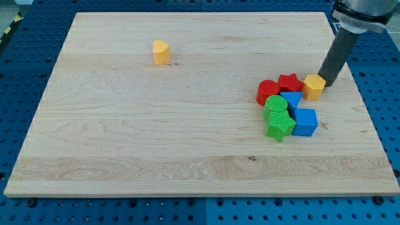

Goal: Move your arm to the center of the board

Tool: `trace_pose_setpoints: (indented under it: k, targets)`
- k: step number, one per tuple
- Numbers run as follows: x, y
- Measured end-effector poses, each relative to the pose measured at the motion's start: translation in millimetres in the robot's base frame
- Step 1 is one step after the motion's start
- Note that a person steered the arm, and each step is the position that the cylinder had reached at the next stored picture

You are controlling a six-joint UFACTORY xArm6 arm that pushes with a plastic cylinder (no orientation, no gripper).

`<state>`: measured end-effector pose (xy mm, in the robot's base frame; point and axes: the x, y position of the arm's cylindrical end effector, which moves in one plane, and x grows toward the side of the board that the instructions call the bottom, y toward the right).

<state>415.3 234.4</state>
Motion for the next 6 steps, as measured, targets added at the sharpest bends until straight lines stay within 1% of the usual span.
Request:
trace_pose_setpoints:
  k: [1,6]
  targets:
    - [13.4,-5.3]
    - [22.6,-2.0]
